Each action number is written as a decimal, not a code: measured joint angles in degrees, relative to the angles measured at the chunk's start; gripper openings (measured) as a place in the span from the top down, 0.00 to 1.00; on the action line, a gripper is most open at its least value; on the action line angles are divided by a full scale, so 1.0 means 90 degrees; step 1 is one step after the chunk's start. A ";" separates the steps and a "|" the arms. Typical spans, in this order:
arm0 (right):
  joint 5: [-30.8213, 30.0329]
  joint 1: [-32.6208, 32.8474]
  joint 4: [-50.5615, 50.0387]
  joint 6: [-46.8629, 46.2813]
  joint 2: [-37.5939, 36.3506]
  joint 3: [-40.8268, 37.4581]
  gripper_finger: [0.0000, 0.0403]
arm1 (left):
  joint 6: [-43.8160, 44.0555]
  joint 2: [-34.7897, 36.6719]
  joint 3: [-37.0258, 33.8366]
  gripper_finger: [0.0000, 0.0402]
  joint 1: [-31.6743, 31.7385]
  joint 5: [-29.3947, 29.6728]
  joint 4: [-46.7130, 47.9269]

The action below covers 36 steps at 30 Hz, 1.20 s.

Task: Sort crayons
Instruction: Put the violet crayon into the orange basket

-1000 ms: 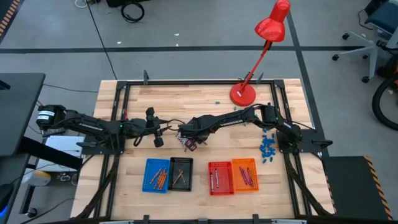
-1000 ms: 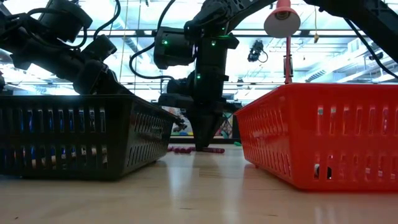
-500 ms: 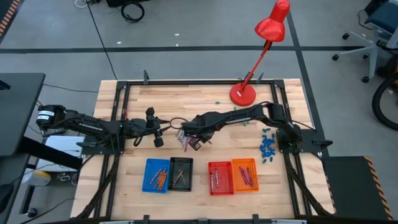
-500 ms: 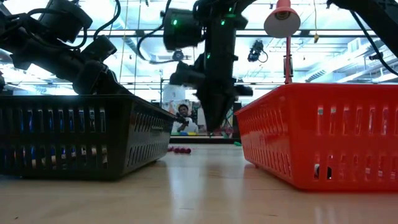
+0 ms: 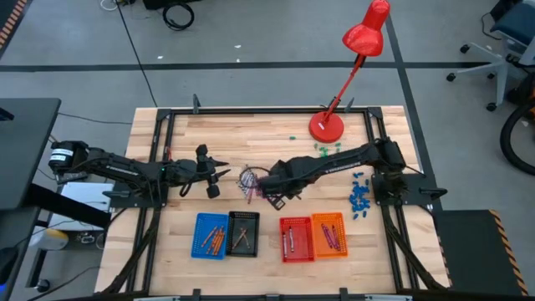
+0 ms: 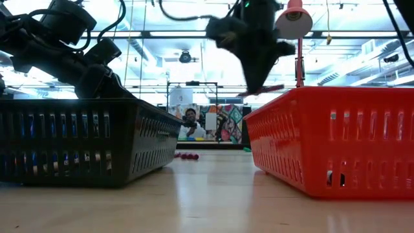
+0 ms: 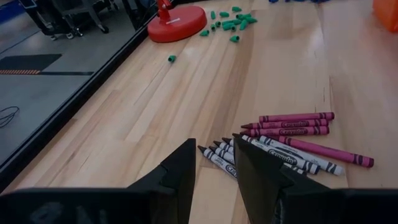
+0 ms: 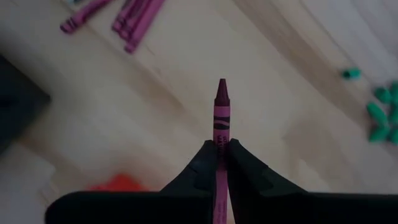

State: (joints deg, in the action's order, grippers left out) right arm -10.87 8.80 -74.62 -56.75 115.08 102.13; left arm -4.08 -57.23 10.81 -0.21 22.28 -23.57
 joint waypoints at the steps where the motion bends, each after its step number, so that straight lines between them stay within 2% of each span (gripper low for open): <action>1: -0.0005 0.0081 -0.0101 -0.0126 -0.0027 0.0004 0.92 | 0.0000 0.0000 0.0000 0.71 0.0000 0.0000 0.0000; 9: -0.0005 0.0802 -0.0718 -0.1360 -0.0045 0.0007 0.92 | -0.0002 0.0000 0.0000 0.71 0.0000 0.0000 -0.0005; 23: 0.0003 0.2027 -0.1024 -0.3718 -0.0045 0.0007 0.92 | -0.0022 -0.0002 0.0000 0.71 0.0000 0.0002 -0.0017; 31: 0.0221 0.2545 -0.1248 -0.4813 -0.0045 0.0006 0.92 | -0.0021 -0.0002 0.0000 0.71 0.0000 0.0002 -0.0019; 36: 0.0535 0.2720 -0.1208 -0.5218 -0.0045 -0.0378 0.92 | -0.0019 -0.0002 0.0000 0.71 0.0000 0.0002 -0.0019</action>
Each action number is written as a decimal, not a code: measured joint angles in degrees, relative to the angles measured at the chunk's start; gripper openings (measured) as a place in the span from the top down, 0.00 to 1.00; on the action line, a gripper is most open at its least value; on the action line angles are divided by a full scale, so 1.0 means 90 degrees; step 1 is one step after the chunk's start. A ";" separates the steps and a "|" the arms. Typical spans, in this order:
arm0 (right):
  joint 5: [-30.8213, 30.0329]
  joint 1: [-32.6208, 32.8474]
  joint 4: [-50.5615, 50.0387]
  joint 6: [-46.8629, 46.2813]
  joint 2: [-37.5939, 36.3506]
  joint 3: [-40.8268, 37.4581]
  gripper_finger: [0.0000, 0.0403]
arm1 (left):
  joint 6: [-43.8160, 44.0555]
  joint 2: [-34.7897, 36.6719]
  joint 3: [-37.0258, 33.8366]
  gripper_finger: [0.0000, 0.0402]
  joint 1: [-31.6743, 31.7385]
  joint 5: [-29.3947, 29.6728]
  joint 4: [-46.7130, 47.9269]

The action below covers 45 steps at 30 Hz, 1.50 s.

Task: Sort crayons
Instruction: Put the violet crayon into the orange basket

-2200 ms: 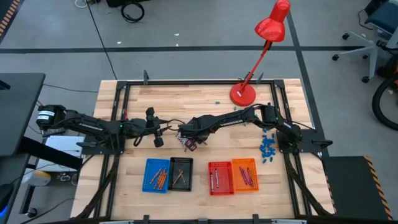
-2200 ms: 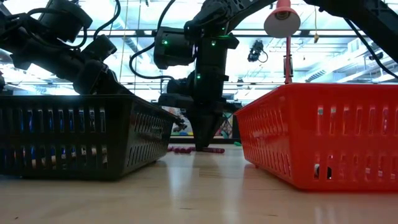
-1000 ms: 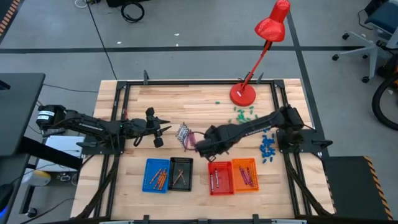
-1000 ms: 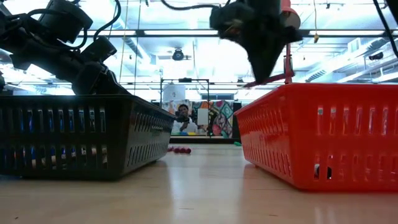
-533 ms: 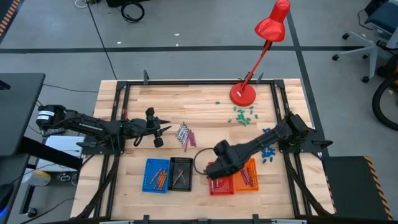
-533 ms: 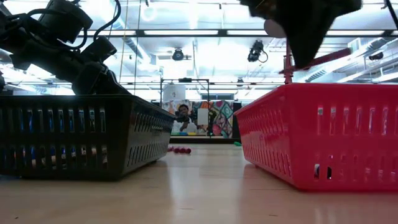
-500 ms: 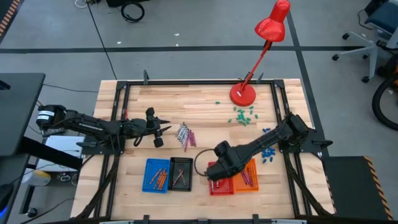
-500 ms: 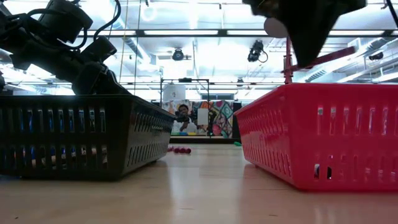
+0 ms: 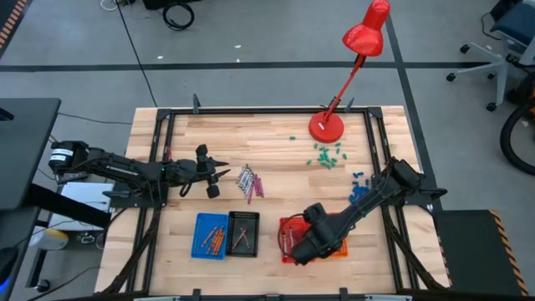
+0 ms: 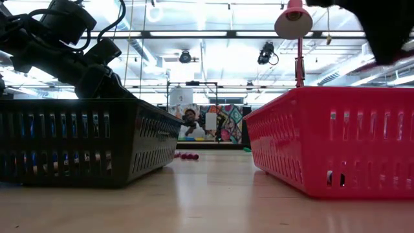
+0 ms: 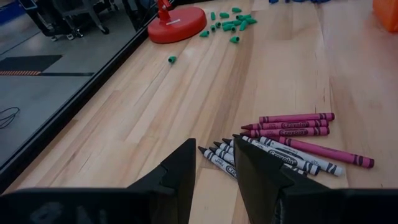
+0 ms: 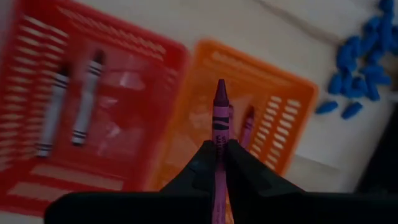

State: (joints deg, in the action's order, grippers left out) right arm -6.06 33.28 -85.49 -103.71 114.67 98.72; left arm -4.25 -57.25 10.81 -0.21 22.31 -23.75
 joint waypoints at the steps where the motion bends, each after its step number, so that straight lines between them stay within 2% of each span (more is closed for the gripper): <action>1: 0.0137 0.0009 0.0044 -0.0024 0.0000 -0.0122 0.92 | 0.0000 0.0002 0.0000 0.71 0.0000 0.0000 0.0000; 7: 0.0554 -0.0025 0.0579 0.0023 0.0002 -0.0890 0.92 | 0.0000 0.0000 0.0000 0.71 -0.0001 0.0002 0.0001; 15: 0.0977 -0.0183 0.1954 0.0312 0.0005 -0.1862 0.92 | 0.0002 0.0000 0.0000 0.71 0.0002 0.0011 0.0002; 21: 0.1058 -0.0226 0.2624 0.0237 0.0007 -0.2345 0.89 | 0.0002 0.0000 0.0000 0.71 0.0002 0.0015 0.0002; 30: 0.1315 -0.0286 0.2613 0.0203 -0.0154 -0.2436 0.75 | 0.0002 0.0000 0.0000 0.71 0.0002 0.0019 0.0005; 40: 0.0954 -0.0525 0.2262 0.0200 -0.1039 -0.2434 0.74 | 0.0002 0.0000 0.0000 0.71 0.0002 0.0027 0.0005; 45: 0.0404 -0.0743 0.1952 0.0376 -0.1403 -0.2434 0.74 | 0.0002 0.0000 0.0000 0.71 0.0002 0.0027 0.0004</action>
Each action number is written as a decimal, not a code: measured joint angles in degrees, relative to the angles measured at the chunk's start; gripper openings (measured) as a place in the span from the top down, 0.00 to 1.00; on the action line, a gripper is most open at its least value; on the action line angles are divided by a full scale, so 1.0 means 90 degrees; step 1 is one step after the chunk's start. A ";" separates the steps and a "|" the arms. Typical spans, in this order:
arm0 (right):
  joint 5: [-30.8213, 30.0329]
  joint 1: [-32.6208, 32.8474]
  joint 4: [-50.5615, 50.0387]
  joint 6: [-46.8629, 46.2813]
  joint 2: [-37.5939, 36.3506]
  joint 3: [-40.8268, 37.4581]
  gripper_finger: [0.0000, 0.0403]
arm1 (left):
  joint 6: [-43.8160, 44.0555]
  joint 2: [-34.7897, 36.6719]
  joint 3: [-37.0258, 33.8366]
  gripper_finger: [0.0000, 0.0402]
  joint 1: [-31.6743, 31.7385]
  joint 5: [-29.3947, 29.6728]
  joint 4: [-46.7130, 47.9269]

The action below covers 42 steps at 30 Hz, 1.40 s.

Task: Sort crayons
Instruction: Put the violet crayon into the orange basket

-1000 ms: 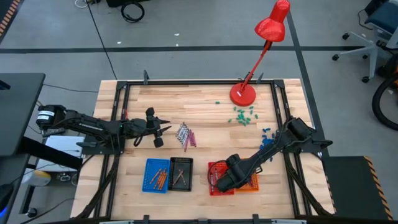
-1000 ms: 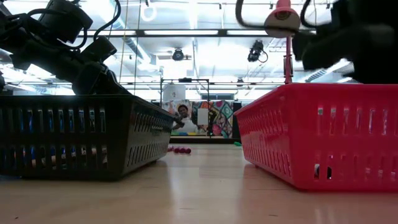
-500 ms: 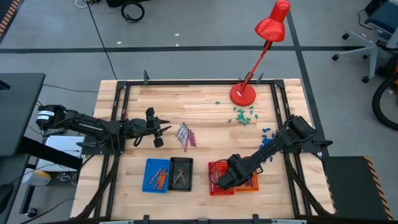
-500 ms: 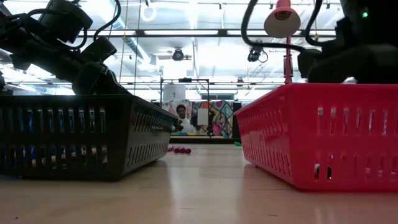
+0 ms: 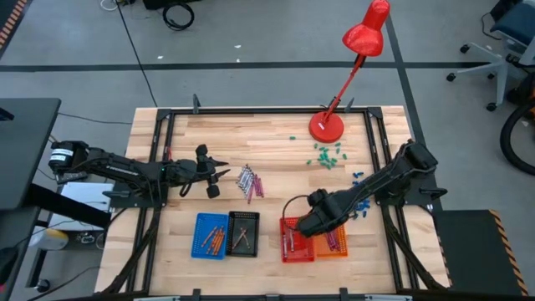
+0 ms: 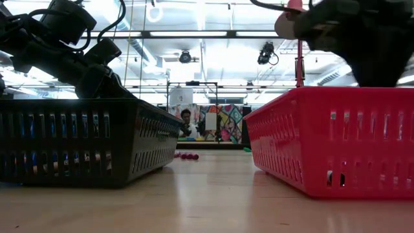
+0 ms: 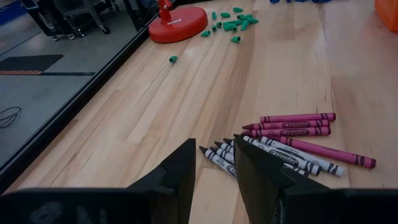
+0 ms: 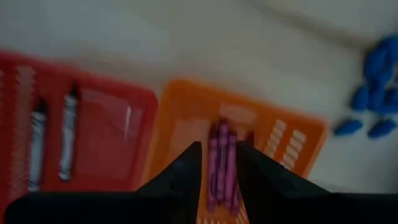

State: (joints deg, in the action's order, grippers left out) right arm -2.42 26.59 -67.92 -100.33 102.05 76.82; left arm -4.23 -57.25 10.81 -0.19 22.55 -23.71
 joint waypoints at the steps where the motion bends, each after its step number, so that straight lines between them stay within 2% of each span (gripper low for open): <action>1: -0.0119 -0.0067 -0.0017 0.0084 -0.0051 0.0000 0.74 | 0.0000 0.0000 0.0000 0.71 0.0000 0.0000 0.0000; 9: -0.0479 -0.0909 0.0180 0.1412 0.0006 0.0000 0.75 | 0.0000 0.0000 0.0000 0.71 0.0000 0.0000 -0.0011; 19: -0.0969 -0.2047 0.1774 0.3413 0.0078 0.0010 0.75 | -0.0002 0.0000 0.0000 0.71 0.0000 -0.0004 -0.0060; 23: -0.1016 -0.2343 0.2173 0.4032 0.0417 0.0234 0.75 | -0.0032 0.0000 0.0000 0.71 0.0000 -0.0005 -0.0065; 31: -0.0908 -0.2677 0.2212 0.5100 0.1652 0.1379 0.75 | -0.0034 0.0000 0.0000 0.71 0.0000 -0.0007 -0.0099; 42: -0.0869 -0.2752 0.2003 0.6049 0.3132 0.3258 0.75 | -0.0010 0.0000 0.0000 0.71 0.0000 -0.0007 -0.0104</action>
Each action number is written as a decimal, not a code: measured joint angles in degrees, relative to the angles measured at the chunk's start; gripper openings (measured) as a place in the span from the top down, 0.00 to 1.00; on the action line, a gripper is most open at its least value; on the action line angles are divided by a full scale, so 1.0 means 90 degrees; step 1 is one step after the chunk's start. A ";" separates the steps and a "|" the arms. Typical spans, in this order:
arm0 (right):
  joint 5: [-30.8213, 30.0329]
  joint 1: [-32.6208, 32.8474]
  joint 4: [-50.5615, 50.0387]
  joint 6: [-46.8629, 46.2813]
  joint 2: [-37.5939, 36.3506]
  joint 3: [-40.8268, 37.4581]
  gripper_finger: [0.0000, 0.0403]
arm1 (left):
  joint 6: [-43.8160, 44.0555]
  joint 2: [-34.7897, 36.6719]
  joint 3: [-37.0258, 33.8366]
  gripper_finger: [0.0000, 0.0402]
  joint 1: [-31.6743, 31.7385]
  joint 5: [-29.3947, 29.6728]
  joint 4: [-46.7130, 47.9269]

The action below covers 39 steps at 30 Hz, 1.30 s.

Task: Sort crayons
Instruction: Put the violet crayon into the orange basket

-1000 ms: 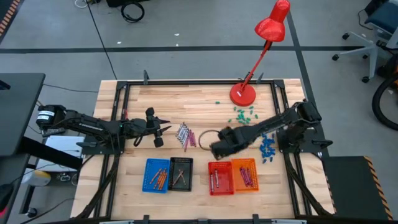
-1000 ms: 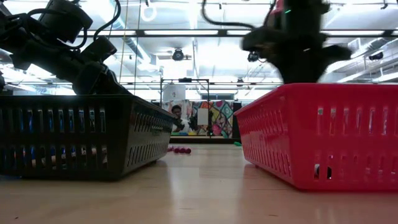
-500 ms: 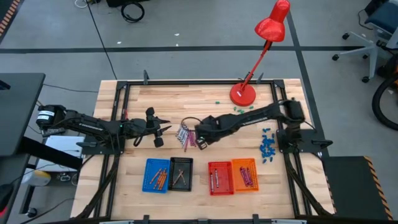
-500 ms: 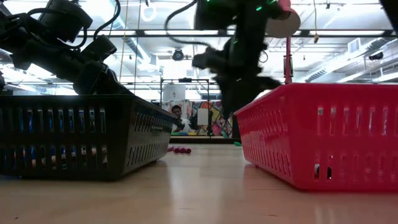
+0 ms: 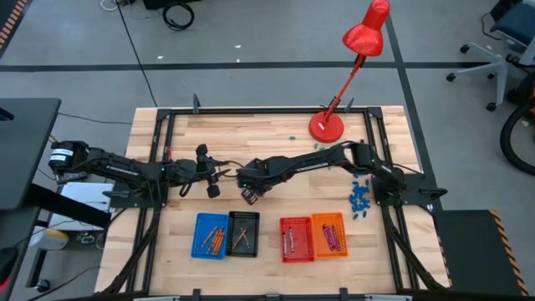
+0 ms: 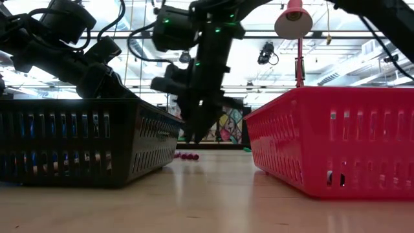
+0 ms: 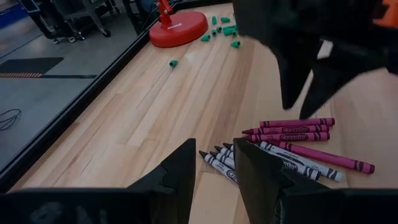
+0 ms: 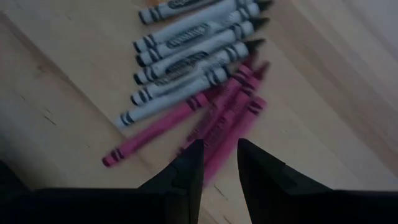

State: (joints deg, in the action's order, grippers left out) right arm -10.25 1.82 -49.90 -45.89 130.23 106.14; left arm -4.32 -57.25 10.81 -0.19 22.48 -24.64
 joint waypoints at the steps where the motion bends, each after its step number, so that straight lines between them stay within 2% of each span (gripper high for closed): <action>1: 0.0001 0.0001 -0.0030 0.0053 0.0099 0.0122 0.75 | 0.0002 0.0000 0.0000 0.71 0.0000 -0.0002 0.0002; 7: -0.0088 -0.0018 -0.0295 0.0107 0.0413 0.0459 0.75 | 0.0005 0.0000 0.0000 0.71 0.0000 -0.0002 0.0002; 18: -0.0302 -0.0024 -0.0644 0.0075 0.0423 0.0448 0.75 | 0.0007 0.0000 0.0000 0.71 0.0000 -0.0002 0.0005; 33: -0.0409 -0.0023 -0.0530 0.0119 0.0420 0.0436 0.75 | 0.0012 0.0000 0.0000 0.71 0.0000 -0.0002 0.0005; 39: -0.0312 -0.0015 -0.0160 0.0046 0.0395 0.0068 0.75 | 0.0012 0.0000 0.0000 0.71 0.0002 -0.0002 0.0007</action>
State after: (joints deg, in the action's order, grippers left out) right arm -13.05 1.68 -51.34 -45.48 133.79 106.75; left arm -4.21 -57.25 10.81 -0.16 22.46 -24.58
